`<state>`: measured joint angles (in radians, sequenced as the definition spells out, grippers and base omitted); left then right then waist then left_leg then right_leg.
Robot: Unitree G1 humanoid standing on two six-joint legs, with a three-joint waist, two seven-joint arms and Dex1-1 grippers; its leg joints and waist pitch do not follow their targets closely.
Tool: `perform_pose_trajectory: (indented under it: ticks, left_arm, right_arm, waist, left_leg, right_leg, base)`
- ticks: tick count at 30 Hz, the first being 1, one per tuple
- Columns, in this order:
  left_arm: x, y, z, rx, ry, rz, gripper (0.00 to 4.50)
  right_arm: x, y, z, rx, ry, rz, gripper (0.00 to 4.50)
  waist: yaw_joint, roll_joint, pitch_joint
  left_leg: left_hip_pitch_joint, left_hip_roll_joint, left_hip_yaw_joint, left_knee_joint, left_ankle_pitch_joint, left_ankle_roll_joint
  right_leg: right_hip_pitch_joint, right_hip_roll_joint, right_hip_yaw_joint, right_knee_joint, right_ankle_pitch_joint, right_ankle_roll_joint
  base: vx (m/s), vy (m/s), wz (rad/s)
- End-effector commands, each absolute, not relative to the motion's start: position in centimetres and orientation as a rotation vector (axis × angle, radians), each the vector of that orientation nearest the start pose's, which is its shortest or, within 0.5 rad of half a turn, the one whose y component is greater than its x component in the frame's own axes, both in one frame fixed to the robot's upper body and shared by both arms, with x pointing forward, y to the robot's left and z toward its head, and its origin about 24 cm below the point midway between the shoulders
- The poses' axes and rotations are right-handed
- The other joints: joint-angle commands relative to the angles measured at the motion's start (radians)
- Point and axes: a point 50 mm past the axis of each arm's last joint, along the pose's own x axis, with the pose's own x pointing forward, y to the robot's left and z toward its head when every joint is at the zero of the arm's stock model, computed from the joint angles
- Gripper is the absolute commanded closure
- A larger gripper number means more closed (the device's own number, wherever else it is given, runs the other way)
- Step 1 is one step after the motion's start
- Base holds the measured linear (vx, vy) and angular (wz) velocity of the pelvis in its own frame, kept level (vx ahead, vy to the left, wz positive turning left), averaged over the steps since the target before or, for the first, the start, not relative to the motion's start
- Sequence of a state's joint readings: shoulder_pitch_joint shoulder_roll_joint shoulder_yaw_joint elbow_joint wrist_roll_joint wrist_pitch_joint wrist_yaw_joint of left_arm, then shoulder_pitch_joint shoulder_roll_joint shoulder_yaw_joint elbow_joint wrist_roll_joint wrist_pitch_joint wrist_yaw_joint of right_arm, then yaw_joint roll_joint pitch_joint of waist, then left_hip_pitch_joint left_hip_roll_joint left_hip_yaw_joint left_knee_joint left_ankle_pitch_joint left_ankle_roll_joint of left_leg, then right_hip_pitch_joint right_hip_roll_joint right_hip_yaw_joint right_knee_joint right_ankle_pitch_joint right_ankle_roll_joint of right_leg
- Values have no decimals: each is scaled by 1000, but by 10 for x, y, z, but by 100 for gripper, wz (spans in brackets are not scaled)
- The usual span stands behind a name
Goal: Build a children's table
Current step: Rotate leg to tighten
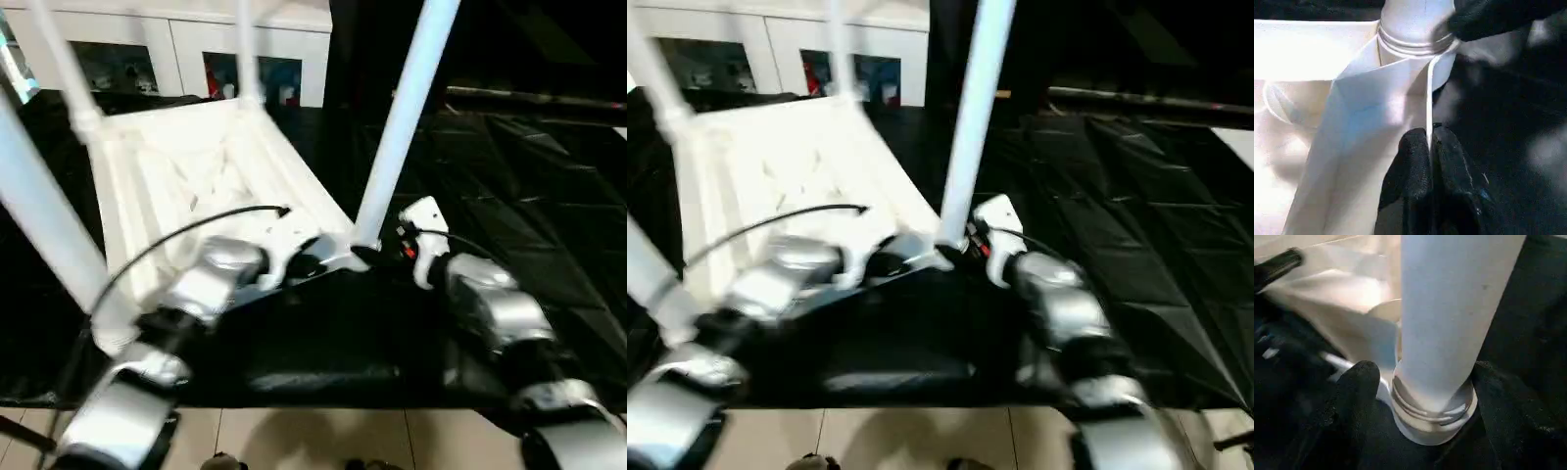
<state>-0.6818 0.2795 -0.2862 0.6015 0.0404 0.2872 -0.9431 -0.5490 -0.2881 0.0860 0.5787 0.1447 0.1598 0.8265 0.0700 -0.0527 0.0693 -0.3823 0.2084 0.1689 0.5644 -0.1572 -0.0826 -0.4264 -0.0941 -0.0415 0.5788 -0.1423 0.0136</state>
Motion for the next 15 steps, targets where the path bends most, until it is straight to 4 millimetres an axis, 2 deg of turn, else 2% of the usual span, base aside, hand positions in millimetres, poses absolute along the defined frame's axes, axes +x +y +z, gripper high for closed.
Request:
perform_pose_trajectory:
  ticks: [1,2,5,6,8,12,14,15]
  left_arm:
    - [328,97,70,325,382,-1267,450]
    - [323,100,72,312,393,-1317,450]
    - [313,107,76,312,423,-1421,450]
    - [311,108,76,310,425,-1437,450]
    - [309,109,77,308,427,-1455,450]
    - [304,111,78,306,431,-1487,450]
    - [301,111,78,304,433,-1495,450]
    - [301,111,78,302,434,-1497,450]
  right_arm:
    - [328,-144,64,-124,259,989,127]
    - [325,-147,65,-137,269,1018,127]
    - [316,-154,66,-173,296,1101,127]
    - [314,-155,66,-176,299,1115,127]
    - [313,-155,66,-178,300,1127,127]
    - [309,-152,66,-181,299,1154,127]
    - [308,-150,65,-178,302,1171,127]
    - [307,-149,65,-176,304,1179,144]
  waist:
    - [9,-8,-54]
    - [11,-7,-55]
    - [23,-2,-61]
    - [27,-1,-60]
    - [30,2,-59]
    - [32,2,-59]
    - [32,1,-57]
    - [31,1,-56]
  left_leg:
    - [13,9,8,-69,-322,49]
    - [9,11,9,-69,-295,51]
    - [11,14,13,-63,-217,59]
    - [14,15,18,-59,-195,72]
    - [9,15,17,-60,-175,76]
    - [14,14,20,-58,-181,73]
    - [14,14,21,-60,-191,70]
    - [14,14,21,-60,-197,68]
  right_leg:
    - [43,-37,20,-79,-429,-149]
    - [45,-36,20,-72,-399,-157]
    - [44,-31,22,-54,-272,-197]
    - [41,-27,23,-48,-209,-217]
    - [45,-25,21,-40,-160,-233]
    - [47,-24,23,-34,-118,-249]
    - [47,-24,23,-36,-131,-246]
    - [47,-25,23,-37,-140,-244]
  base:
    - [0,0,0]
    - [0,0,0]
    - [37,-11,0]
    - [60,-3,2]
    - [54,10,1]
    - [0,0,0]
    - [0,0,0]
    - [0,0,0]
